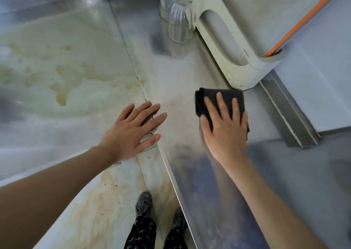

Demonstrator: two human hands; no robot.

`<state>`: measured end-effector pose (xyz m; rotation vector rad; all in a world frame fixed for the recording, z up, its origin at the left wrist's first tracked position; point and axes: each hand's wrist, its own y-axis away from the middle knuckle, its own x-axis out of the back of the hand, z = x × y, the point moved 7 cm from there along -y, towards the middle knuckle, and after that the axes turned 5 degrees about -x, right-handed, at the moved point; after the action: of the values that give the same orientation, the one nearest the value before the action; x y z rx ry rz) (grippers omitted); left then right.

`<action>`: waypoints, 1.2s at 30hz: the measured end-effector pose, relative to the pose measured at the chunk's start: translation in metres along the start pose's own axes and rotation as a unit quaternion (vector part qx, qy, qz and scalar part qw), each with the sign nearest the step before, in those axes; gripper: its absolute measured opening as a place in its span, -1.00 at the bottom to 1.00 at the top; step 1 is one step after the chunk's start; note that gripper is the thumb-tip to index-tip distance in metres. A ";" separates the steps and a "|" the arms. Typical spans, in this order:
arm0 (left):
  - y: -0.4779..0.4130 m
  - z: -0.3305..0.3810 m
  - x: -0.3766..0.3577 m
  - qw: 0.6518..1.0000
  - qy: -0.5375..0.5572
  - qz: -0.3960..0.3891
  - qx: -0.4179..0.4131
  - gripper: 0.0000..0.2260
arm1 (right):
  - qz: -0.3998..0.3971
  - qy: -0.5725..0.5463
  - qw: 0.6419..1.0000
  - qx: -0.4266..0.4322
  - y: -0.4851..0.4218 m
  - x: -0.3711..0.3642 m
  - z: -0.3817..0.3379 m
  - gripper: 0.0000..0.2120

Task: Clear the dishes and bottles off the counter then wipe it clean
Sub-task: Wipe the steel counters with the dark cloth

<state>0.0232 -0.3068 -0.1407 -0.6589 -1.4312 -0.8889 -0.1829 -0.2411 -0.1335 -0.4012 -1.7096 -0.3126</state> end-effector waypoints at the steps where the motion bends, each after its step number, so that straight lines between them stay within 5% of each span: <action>1: 0.000 0.000 0.000 1.000 0.003 0.003 -0.001 -0.52 | 0.005 -0.012 0.999 -0.035 -0.003 0.000 -0.003 -0.53; 3: 0.000 0.000 0.000 1.000 0.008 0.008 0.000 -0.52 | 0.009 -0.021 0.999 -0.028 0.007 -0.002 -0.026 -0.53; 6: 0.000 0.002 0.001 1.000 0.006 0.011 -0.005 -0.53 | -0.032 -0.008 0.987 0.160 0.034 -0.010 -0.062 -0.55; 8: 0.000 0.001 0.000 1.000 0.006 0.012 -0.005 -0.54 | -0.048 0.011 0.977 0.209 0.024 -0.012 -0.052 -0.55; 14: 0.000 0.001 0.000 1.000 0.001 0.015 -0.003 -0.52 | -0.024 -0.011 0.999 0.038 -0.011 -0.008 -0.034 -0.54; 21: 0.001 0.001 0.003 1.000 0.001 0.013 -0.005 -0.52 | -0.087 0.012 0.987 0.136 0.075 0.002 0.011 -0.55; 28: 0.003 0.000 0.003 1.000 0.009 0.012 0.004 -0.51 | -0.072 -0.004 0.992 -0.101 0.014 0.009 0.055 -0.52; 31: 0.004 0.001 0.006 0.999 0.045 0.008 0.011 -0.50 | -0.087 0.011 0.995 0.045 0.041 0.004 0.015 -0.51; 36: 0.036 -0.030 0.022 0.998 0.053 0.031 0.025 -0.49 | -0.143 0.067 0.944 0.289 0.037 0.000 0.007 -0.47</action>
<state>0.0678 -0.3151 -0.1158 -0.6075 -1.3260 -0.8251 -0.1733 -0.2045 -0.1352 0.2960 -1.6351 -0.0330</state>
